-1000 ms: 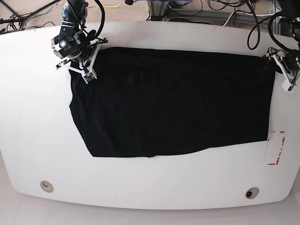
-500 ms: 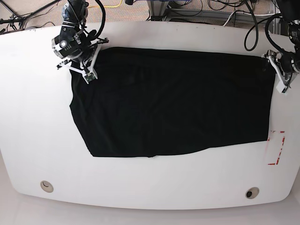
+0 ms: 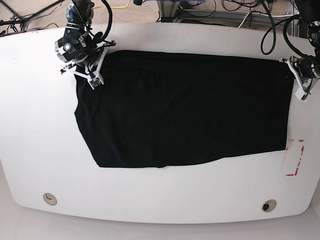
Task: Fold the T-shirt properly
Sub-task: 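Pull the shirt edge taut with both grippers, spreading it apart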
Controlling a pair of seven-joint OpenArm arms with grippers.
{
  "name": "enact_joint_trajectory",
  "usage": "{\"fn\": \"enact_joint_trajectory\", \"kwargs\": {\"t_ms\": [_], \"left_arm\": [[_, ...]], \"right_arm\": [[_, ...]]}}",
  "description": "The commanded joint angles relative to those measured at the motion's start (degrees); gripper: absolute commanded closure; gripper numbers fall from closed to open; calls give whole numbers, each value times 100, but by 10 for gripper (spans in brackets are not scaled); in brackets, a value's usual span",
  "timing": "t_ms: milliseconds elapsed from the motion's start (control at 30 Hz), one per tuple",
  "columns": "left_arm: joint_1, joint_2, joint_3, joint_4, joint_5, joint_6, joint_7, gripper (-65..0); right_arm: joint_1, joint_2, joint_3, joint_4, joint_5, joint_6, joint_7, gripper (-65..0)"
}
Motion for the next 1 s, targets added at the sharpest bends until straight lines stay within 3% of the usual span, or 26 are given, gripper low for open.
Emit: {"fn": "enact_joint_trajectory", "kwargs": {"t_ms": [0,367,700,967], "left_arm": [[-29,-225,-172,579,-99,-8,-73,0],[191,-682,-216,1959,-64,-8,358,0],[-90,-1007,-32,1986,-46,-8,331,0],[-380,-1104,74,1977,640,-8,331,0]], "right_arm": [[63,8,2,130,38,-10,49,-2],[115,8,2,130,29,-10,49,-2],[124,8,2,130,38,-10,58,-2],[150,8,2,130,38,-10,58,-3]]}}
